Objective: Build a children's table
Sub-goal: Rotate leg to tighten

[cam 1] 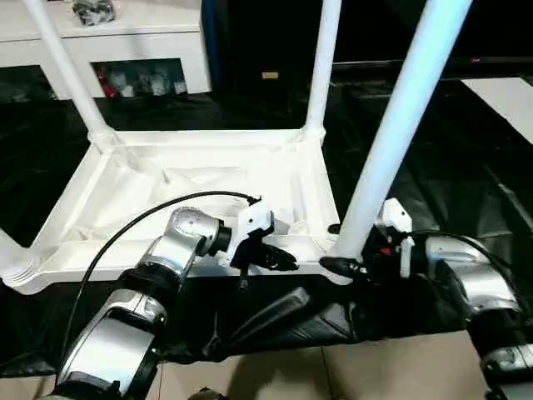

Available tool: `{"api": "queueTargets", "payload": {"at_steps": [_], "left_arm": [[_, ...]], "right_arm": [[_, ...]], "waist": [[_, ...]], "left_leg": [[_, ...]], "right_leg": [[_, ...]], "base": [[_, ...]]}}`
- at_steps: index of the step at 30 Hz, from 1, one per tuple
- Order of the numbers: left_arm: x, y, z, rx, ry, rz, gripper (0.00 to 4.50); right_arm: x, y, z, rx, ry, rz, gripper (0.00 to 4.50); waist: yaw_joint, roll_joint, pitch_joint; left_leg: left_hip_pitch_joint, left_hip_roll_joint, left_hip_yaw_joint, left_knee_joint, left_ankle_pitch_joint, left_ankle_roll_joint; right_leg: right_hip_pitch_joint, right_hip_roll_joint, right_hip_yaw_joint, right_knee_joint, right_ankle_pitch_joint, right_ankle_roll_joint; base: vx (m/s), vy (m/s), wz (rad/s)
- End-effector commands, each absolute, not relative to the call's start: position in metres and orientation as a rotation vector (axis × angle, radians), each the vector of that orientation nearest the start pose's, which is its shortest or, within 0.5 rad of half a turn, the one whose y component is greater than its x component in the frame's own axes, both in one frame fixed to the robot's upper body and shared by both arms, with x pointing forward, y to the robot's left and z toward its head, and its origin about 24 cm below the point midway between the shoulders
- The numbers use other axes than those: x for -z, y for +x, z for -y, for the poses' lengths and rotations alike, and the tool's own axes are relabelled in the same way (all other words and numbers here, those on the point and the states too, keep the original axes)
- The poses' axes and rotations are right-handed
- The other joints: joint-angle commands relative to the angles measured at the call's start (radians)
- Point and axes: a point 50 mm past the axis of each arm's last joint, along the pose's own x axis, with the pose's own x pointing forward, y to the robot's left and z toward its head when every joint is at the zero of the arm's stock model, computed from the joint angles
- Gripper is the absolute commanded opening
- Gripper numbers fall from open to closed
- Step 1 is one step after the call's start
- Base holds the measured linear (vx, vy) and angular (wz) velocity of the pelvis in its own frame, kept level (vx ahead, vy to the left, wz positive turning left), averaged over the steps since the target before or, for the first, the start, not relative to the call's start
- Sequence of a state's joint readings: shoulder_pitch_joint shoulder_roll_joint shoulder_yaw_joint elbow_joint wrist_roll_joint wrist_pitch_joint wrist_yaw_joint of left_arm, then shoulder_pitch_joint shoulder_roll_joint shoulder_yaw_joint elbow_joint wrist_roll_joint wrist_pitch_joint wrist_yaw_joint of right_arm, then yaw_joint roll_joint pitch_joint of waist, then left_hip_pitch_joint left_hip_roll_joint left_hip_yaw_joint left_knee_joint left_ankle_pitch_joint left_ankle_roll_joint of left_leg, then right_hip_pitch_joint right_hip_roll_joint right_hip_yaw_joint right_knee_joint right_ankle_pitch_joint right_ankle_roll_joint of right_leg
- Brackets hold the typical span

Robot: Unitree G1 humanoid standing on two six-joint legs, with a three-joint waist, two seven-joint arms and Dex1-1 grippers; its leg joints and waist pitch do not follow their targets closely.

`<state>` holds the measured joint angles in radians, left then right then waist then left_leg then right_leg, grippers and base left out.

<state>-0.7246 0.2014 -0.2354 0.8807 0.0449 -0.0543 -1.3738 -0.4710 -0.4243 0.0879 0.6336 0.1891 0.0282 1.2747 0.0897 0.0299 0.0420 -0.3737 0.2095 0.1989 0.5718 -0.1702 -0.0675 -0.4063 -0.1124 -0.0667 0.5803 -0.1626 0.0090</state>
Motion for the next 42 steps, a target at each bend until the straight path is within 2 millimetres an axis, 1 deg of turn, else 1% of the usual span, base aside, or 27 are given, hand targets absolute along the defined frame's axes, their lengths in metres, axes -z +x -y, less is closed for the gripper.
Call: {"api": "queueTargets", "payload": {"at_steps": [1, 5, 9, 12, 13, 14, 18, 19, 21, 22, 23, 24, 25, 26, 27, 28, 29, 30, 31, 32, 34, 35, 36, 37, 38, 39, 42], "left_arm": [[-0.058, 0.323, -0.083, 1.632, 0.310, -0.354, 0.00], [-0.058, 0.323, -0.084, 1.628, 0.311, -0.355, 0.00], [-0.058, 0.323, -0.086, 1.626, 0.312, -0.358, 0.00], [-0.057, 0.323, -0.089, 1.625, 0.314, -0.366, 0.00], [-0.056, 0.323, -0.090, 1.616, 0.313, -0.370, 0.00], [-0.056, 0.324, -0.091, 1.609, 0.312, -0.372, 0.00], [-0.056, 0.328, -0.088, 1.542, 0.296, -0.375, 0.00], [-0.057, 0.332, -0.084, 1.478, 0.289, -0.370, 0.00], [-0.056, 0.339, -0.075, 1.376, 0.275, -0.360, 0.00], [-0.056, 0.339, -0.075, 1.376, 0.275, -0.360, 0.00], [-0.056, 0.341, -0.068, 1.324, 0.264, -0.354, 0.00], [-0.056, 0.342, -0.064, 1.294, 0.257, -0.351, 0.00], [-0.056, 0.342, -0.055, 1.275, 0.238, -0.344, 0.00], [-0.055, 0.341, -0.043, 1.251, 0.213, -0.336, 0.00], [-0.055, 0.341, -0.036, 1.239, 0.197, -0.332, 0.00], [-0.055, 0.341, -0.036, 1.239, 0.197, -0.332, 0.00], [-0.054, 0.339, -0.024, 1.208, 0.191, -0.323, 0.00], [-0.054, 0.339, -0.024, 1.208, 0.191, -0.323, 0.00], [-0.053, 0.338, -0.020, 1.208, 0.192, -0.321, 0.00], [-0.051, 0.336, -0.018, 1.217, 0.209, -0.317, 0.00], [-0.051, 0.336, -0.017, 1.222, 0.222, -0.316, 0.00], [-0.049, 0.335, -0.019, 1.230, 0.250, -0.313, 0.00], [-0.048, 0.335, -0.021, 1.230, 0.267, -0.312, 0.00], [-0.048, 0.335, -0.021, 1.230, 0.267, -0.312, 0.00], [-0.047, 0.335, -0.024, 1.234, 0.287, -0.310, 0.00], [-0.045, 0.336, -0.030, 1.232, 0.322, -0.312, 0.00], [-0.043, 0.337, -0.037, 1.225, 0.351, -0.313, 0.00]], "right_arm": [[-0.044, 0.303, 0.173, -1.279, -0.129, -0.340, 3.66], [-0.044, 0.303, 0.171, -1.311, -0.116, -0.352, 3.21], [-0.043, 0.303, 0.169, -1.332, -0.109, -0.364, 2.97], [-0.041, 0.302, 0.167, -1.344, -0.106, -0.371, 2.69], [-0.039, 0.301, 0.166, -1.346, -0.100, -0.373, 2.65], [-0.039, 0.301, 0.165, -1.346, -0.096, -0.374, 2.62], [-0.034, 0.300, 0.159, -1.309, -0.054, -0.374, 2.57], [-0.029, 0.301, 0.156, -1.246, -0.062, -0.368, 2.57], [-0.020, 0.306, 0.150, -1.089, -0.069, -0.367, 2.57], [-0.020, 0.306, 0.150, -1.089, -0.069, -0.367, 2.56], [-0.015, 0.311, 0.146, -0.978, -0.068, -0.364, 2.56], [-0.012, 0.314, 0.143, -0.908, -0.066, -0.365, 2.56], [-0.009, 0.318, 0.138, -0.822, -0.040, -0.365, 2.56], [-0.006, 0.324, 0.130, -0.707, -0.003, -0.368, 2.56], [-0.004, 0.328, 0.126, -0.639, 0.022, -0.374, 2.56], [-0.004, 0.328, 0.126, -0.639, 0.022, -0.374, 2.56], [-0.004, 0.335, 0.113, -0.518, 0.055, -0.383, 2.56], [-0.004, 0.335, 0.113, -0.518, 0.055, -0.383, 2.55], [-0.005, 0.337, 0.105, -0.490, 0.075, -0.381, 2.55], [-0.008, 0.339, 0.096, -0.478, 0.075, -0.364, 2.55], [-0.010, 0.340, 0.091, -0.477, 0.084, -0.348, 2.55], [-0.014, 0.341, 0.085, -0.489, 0.070, -0.321, 3.11], [-0.015, 0.341, 0.082, -0.492, 0.055, -0.307, 3.11], [-0.015, 0.341, 0.082, -0.492, 0.055, -0.307, 3.25], [-0.016, 0.341, 0.082, -0.496, 0.072, -0.292, 3.31], [-0.018, 0.341, 0.087, -0.502, 0.069, -0.269, 3.45], [-0.020, 0.339, 0.097, -0.524, 0.030, -0.241, 3.70]], "waist": [[0.003, -0.024, -0.064], [0.002, -0.023, -0.065], [0.003, -0.024, -0.067], [0.003, -0.019, -0.067], [0.003, -0.014, -0.068], [0.002, -0.017, -0.068], [0.002, -0.015, -0.067], [0.002, -0.014, -0.066], [0.000, -0.011, -0.061], [-0.003, -0.013, -0.059], [-0.003, -0.008, -0.058], [-0.010, -0.011, -0.056], [-0.012, -0.011, -0.055], [-0.016, 0.001, -0.057], [-0.025, -0.003, -0.056], [-0.028, -0.004, -0.057], [-0.034, 0.000, -0.057], [-0.042, 0.003, -0.059], [-0.042, 0.001, -0.059], [-0.044, 0.002, -0.058], [-0.047, 0.003, -0.059], [-0.047, -0.001, -0.060], [-0.048, -0.002, -0.059], [-0.050, 0.000, -0.059], [-0.049, -0.004, -0.060], [-0.051, -0.008, -0.059], [-0.050, -0.012, -0.059]], "left_leg": [[0.010, 0.021, -0.002, -0.056, -0.201, 0.108], [0.010, 0.021, -0.003, -0.055, -0.188, 0.111], [0.010, 0.021, -0.002, -0.052, -0.171, 0.121], [0.010, 0.021, -0.003, -0.052, -0.173, 0.120], [0.010, 0.020, -0.003, -0.052, -0.173, 0.118], [0.010, 0.020, -0.003, -0.052, -0.176, 0.117], [0.012, 0.021, -0.003, -0.053, -0.185, 0.110], [0.011, 0.021, -0.003, -0.054, -0.190, 0.102], [0.016, 0.020, -0.003, -0.059, -0.237, 0.071], [0.016, 0.018, -0.003, -0.061, -0.254, 0.062], [0.018, 0.018, -0.007, -0.064, -0.272, 0.041], [0.020, 0.015, -0.008, -0.067, -0.296, 0.026], [0.020, 0.013, -0.010, -0.068, -0.309, 0.021], [0.024, 0.014, -0.011, -0.069, -0.320, 0.007], [0.022, 0.011, -0.014, -0.071, -0.338, -0.003], [0.023, 0.011, -0.014, -0.072, -0.343, -0.005], [0.023, 0.010, -0.013, -0.072, -0.351, -0.001], [0.020, 0.009, -0.015, -0.073, -0.353, -0.003], [0.020, 0.008, -0.015, -0.072, -0.356, 0.002], [0.020, 0.006, -0.013, -0.071, -0.364, 0.018], [0.017, 0.006, -0.014, -0.071, -0.358, 0.020], [0.018, 0.007, -0.013, -0.071, -0.355, 0.026], [0.018, 0.007, -0.013, -0.071, -0.356, 0.028], [0.014, 0.007, -0.014, -0.072, -0.351, 0.030], [0.015, 0.008, -0.013, -0.072, -0.350, 0.034], [0.014, 0.009, -0.013, -0.073, -0.352, 0.038], [0.013, 0.011, -0.013, -0.073, -0.340, 0.043]], "right_leg": [[0.052, -0.031, 0.025, -0.054, -0.199, -0.271], [0.052, -0.030, 0.025, -0.051, -0.179, -0.275], [0.053, -0.029, 0.025, -0.047, -0.150, -0.284], [0.054, -0.029, 0.024, -0.047, -0.145, -0.288], [0.054, -0.029, 0.024, -0.045, -0.141, -0.289], [0.054, -0.029, 0.024, -0.046, -0.135, -0.291], [0.054, -0.027, 0.024, -0.045, -0.132, -0.296], [0.053, -0.028, 0.025, -0.047, -0.142, -0.291], [0.048, -0.030, 0.026, -0.056, -0.220, -0.272], [0.048, -0.029, 0.026, -0.060, -0.250, -0.263], [0.048, -0.034, 0.026, -0.064, -0.308, -0.240], [0.046, -0.033, 0.026, -0.071, -0.358, -0.220], [0.046, -0.033, 0.025, -0.074, -0.386, -0.211], [0.040, -0.032, 0.027, -0.076, -0.398, -0.201], [0.041, -0.030, 0.024, -0.080, -0.408, -0.197], [0.041, -0.030, 0.023, -0.079, -0.407, -0.195], [0.040, -0.028, 0.023, -0.083, -0.397, -0.194], [0.041, -0.027, 0.022, -0.081, -0.386, -0.196], [0.042, -0.025, 0.020, -0.082, -0.382, -0.194], [0.040, -0.026, 0.021, -0.086, -0.387, -0.192], [0.042, -0.026, 0.021, -0.085, -0.385, -0.189], [0.039, -0.027, 0.021, -0.087, -0.383, -0.187], [0.039, -0.026, 0.021, -0.088, -0.387, -0.186], [0.042, -0.026, 0.020, -0.086, -0.384, -0.183], [0.041, -0.027, 0.021, -0.085, -0.384, -0.184], [0.041, -0.027, 0.022, -0.086, -0.385, -0.184], [0.041, -0.028, 0.023, -0.083, -0.367, -0.188]], "base": [[0.000, 0.000, 0.00], [0.000, 0.000, 0.00], [0.000, 0.000, 0.00], [0.000, 0.000, 0.00], [0.000, 0.000, 0.00], [0.000, 0.000, 0.00], [0.000, 0.000, 0.00], [0.000, 0.000, 0.00], [0.000, 0.000, 0.00], [0.000, 0.000, 0.00], [0.000, 0.000, 0.00], [0.000, 0.000, 0.00], [0.000, 0.000, 0.00], [0.000, 0.000, 0.00], [0.000, 0.000, 0.00], [0.000, 0.000, 0.00], [0.000, 0.000, 0.00], [0.000, 0.000, 0.00], [0.000, 0.000, 0.00], [0.000, 0.000, 0.00], [0.000, 0.000, 0.00], [0.000, 0.000, 0.00], [0.000, 0.000, 0.00], [0.000, 0.000, 0.00], [0.000, 0.000, 0.00], [0.000, 0.000, 0.00], [0.000, 0.000, 0.00]]}}
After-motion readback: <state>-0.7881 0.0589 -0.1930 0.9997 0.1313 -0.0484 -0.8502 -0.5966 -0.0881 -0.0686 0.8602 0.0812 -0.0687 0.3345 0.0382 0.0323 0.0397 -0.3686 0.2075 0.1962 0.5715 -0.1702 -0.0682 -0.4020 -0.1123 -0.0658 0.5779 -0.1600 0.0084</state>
